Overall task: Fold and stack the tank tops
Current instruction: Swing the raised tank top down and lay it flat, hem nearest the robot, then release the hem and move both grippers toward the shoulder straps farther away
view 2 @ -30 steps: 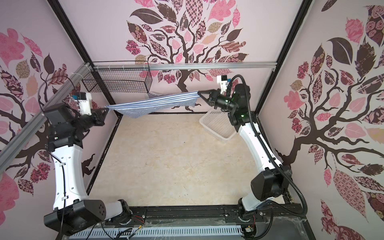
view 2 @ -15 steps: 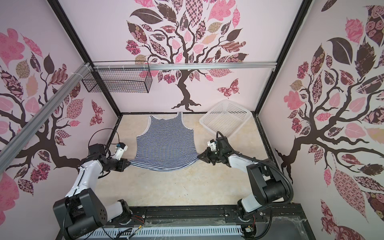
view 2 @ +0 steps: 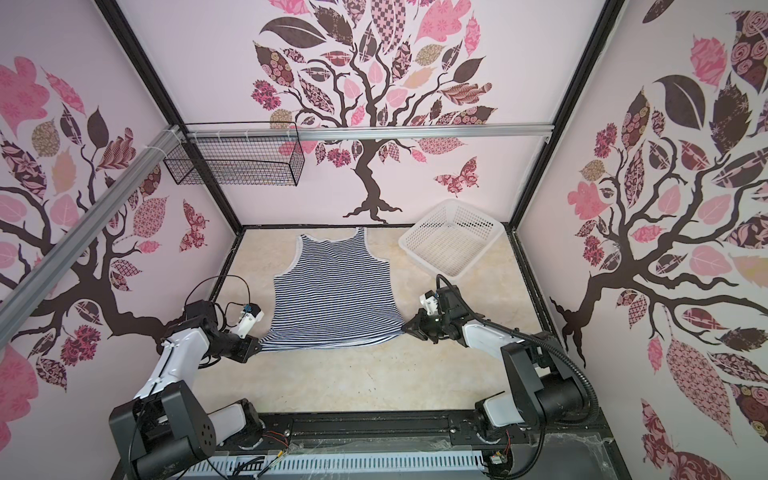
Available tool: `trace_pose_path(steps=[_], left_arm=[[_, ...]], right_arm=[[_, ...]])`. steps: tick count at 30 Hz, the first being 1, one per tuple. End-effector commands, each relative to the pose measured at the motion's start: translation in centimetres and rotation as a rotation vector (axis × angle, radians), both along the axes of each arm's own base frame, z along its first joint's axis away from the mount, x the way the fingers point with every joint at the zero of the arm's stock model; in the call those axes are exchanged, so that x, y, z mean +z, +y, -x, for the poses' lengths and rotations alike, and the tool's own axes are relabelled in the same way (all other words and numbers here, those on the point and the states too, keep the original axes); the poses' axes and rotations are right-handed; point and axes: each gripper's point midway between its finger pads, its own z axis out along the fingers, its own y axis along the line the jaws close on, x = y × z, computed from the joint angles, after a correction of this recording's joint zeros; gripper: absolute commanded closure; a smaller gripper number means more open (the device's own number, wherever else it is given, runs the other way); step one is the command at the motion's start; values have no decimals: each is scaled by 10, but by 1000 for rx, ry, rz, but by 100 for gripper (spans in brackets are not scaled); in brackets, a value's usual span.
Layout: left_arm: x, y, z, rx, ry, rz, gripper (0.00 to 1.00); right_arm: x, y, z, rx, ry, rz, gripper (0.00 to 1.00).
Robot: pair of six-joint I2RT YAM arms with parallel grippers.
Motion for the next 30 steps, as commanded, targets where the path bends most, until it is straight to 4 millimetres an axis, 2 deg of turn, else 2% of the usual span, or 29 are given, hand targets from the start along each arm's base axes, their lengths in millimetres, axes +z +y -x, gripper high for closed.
trace_pose_path(steps=[1,2,4,5,7,9,13,15,17,20,24,27,30], left_arm=[[3,1,12,-48,21,-36,100],[5,-1,17,-68,31,-35,98],[8,1,22,-91,39,-60,75],[8,2,25,-104,42,-76,68],[10,9,24,-103,32,-123,65],[13,21,17,-67,5,-181,63],[33,35,-3,15,-70,-232,61],[42,27,-9,25,-103,-178,61],[49,9,-14,-4,-120,-94,60],[43,-5,-29,-47,-116,-125,60],[42,-22,-61,-92,-156,-153,60],[38,-31,-89,-107,-152,-132,60],[24,-34,-103,-133,-67,-138,64]], right_arm=[[1,-8,4,-4,-17,50,85],[0,-11,5,-8,-13,77,76],[-2,-21,4,-24,-14,155,61],[0,-27,4,-34,-18,196,55],[8,-32,2,-49,-41,223,48],[19,-34,1,-57,-64,229,45],[38,-26,0,-39,-125,225,45],[42,-13,5,1,-145,229,46],[41,6,9,44,-167,246,48],[30,33,14,96,-162,266,53],[9,62,16,133,-135,272,63],[-7,67,10,124,-114,335,67],[-21,63,8,111,-87,381,68]])
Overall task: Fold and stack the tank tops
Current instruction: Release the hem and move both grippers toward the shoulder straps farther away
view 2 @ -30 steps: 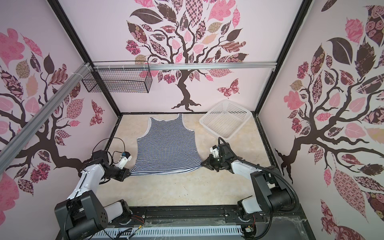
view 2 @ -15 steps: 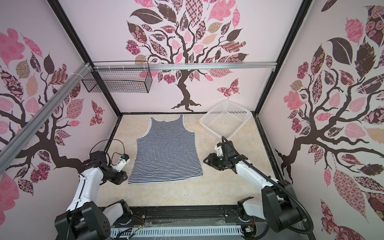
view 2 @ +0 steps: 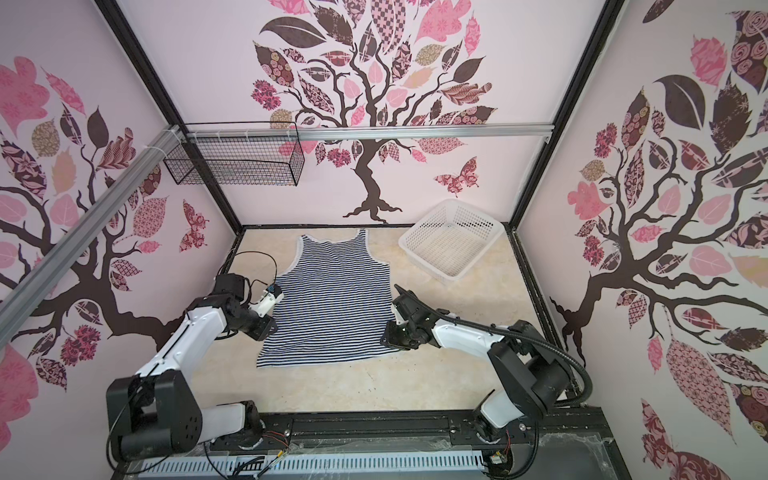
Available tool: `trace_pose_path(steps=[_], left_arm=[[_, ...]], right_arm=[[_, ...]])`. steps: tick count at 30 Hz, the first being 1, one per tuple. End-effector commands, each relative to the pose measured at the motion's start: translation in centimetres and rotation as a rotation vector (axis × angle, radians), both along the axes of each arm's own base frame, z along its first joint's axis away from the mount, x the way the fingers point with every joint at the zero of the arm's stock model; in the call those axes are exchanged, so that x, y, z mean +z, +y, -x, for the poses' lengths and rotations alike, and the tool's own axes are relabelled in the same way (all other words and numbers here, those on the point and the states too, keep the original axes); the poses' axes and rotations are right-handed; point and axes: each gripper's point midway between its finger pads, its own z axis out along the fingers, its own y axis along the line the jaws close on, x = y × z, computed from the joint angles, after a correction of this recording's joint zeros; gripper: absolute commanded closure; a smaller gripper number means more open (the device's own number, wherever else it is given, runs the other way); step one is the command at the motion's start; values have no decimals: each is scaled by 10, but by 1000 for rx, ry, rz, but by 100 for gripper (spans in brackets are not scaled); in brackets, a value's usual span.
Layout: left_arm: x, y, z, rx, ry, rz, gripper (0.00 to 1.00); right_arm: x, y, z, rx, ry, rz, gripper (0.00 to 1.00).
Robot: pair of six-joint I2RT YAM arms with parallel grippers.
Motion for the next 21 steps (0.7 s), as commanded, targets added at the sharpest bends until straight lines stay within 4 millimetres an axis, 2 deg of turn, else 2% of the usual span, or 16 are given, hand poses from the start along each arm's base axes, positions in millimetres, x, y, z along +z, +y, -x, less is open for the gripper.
trace_pose_path(steps=[1,5,8,10,15,19,21], left_arm=[[-3,0,-30,18,0,-28,65],[-25,-2,-43,-27,-16,-146,66],[-42,-7,-43,-86,-19,-254,66],[-52,-6,-43,-105,-11,-309,66],[-73,-1,-19,-197,38,-427,67],[-70,0,5,-232,63,-429,67],[-65,-1,13,-237,56,-426,67]], right_arm=[[-3,-1,-16,-50,-26,47,68],[-21,-13,-14,-56,-7,125,65],[-24,-22,-17,-61,-17,183,55],[-25,-28,-20,-61,-22,221,52],[-27,-52,-30,-87,-23,281,48],[-29,-79,-46,-145,-5,294,46],[-26,-82,-57,-162,-15,290,45]])
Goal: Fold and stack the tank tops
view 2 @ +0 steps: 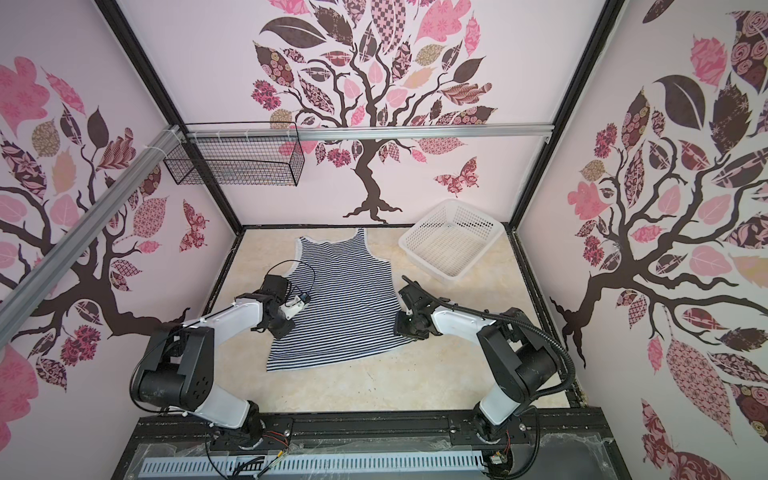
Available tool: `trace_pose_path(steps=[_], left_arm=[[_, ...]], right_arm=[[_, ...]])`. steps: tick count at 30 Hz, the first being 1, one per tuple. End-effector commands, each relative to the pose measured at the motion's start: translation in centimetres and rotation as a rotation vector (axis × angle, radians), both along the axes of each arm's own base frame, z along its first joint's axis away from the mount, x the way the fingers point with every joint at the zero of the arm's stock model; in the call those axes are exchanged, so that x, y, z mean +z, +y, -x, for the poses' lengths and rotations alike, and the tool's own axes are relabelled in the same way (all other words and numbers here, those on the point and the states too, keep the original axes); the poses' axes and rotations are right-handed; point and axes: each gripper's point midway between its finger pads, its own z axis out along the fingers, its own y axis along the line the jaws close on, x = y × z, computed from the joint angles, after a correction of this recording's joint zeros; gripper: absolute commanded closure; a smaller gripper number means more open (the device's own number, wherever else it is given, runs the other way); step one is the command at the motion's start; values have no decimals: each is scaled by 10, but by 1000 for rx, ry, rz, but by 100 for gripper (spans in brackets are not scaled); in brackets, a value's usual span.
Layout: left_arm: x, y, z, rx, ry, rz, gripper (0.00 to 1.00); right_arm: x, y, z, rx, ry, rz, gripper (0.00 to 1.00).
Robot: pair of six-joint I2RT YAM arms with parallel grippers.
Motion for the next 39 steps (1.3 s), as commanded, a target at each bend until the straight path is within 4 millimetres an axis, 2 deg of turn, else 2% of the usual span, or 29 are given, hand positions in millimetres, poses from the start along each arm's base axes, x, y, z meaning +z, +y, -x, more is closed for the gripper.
trace_pose_path(steps=[1,4,6,8,11,13,16,19,22,26,30,35,39], left_arm=[[3,3,28,-38,47,-33,67],[12,-7,46,-92,57,-37,66],[17,-18,62,-152,76,-39,66],[26,-29,75,-206,75,-32,66],[49,-37,62,-183,-17,18,63],[66,-39,42,-165,-90,37,62],[93,-43,-7,-87,-202,123,61],[112,-42,-67,20,-297,199,62],[113,-52,-118,63,-332,247,62],[101,-65,-173,118,-301,289,63],[78,-66,-216,159,-293,263,64],[46,-65,-242,157,-250,213,64],[26,-55,-257,140,-258,134,64]], right_arm=[[-7,-17,-10,-11,27,83,45],[-1,-18,-34,-10,4,152,45],[7,-25,-53,-18,-23,237,44],[25,-32,-70,-34,-57,314,44],[57,-20,-76,-33,-109,243,43],[75,-6,-72,-28,-144,160,42],[88,5,-69,-31,-186,78,41],[89,-1,-83,-50,-228,124,41],[87,-2,-103,-58,-220,137,41],[85,-16,-130,-105,-222,170,42],[78,-43,-150,-168,-195,179,42],[69,-88,-153,-250,-158,228,42],[62,-137,-142,-351,-137,293,42]])
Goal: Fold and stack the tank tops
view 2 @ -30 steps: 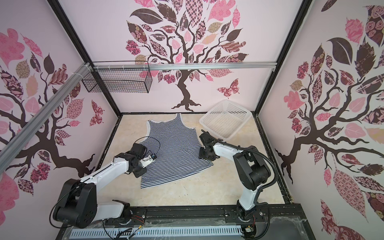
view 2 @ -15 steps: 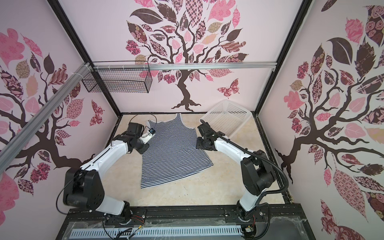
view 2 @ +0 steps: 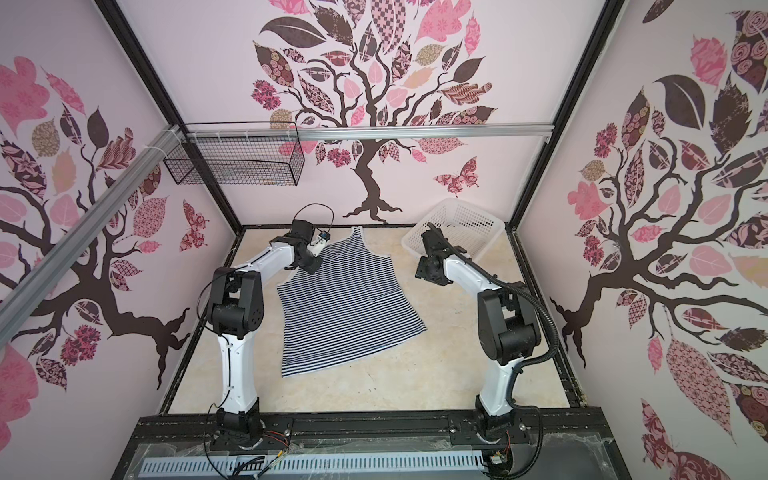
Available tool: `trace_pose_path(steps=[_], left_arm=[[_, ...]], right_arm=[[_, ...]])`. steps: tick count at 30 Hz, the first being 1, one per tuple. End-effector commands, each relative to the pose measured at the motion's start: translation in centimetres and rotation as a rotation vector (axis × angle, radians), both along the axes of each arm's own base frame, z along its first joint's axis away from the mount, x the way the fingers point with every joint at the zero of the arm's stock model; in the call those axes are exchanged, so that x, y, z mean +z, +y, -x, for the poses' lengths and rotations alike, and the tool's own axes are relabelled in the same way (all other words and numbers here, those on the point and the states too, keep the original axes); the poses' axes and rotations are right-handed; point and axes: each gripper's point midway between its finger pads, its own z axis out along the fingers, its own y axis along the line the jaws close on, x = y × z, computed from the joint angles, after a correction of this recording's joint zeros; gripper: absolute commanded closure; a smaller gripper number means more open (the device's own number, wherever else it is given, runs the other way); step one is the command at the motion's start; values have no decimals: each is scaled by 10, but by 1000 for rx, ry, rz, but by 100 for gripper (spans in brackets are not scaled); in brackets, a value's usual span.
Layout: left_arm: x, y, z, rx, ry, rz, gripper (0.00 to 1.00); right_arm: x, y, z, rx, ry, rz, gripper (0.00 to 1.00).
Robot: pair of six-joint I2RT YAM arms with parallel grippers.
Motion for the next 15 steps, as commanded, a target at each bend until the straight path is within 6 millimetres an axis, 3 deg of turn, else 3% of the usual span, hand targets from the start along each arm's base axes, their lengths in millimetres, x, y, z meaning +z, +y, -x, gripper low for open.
trace_pose_path(steps=[1,4,6,12,15], left_arm=[[-4,10,-14,3,-17,-68,64],[-14,18,-16,14,-5,-97,64],[-19,22,-16,20,-5,-95,64],[-31,39,-6,30,29,-116,65],[-31,47,4,47,59,-116,65]], right_arm=[[-1,-47,17,-93,26,98,42],[0,-81,33,-167,24,204,43],[4,-74,40,-145,14,159,43],[38,32,67,116,-91,-65,42],[33,86,90,226,-55,-190,41]])
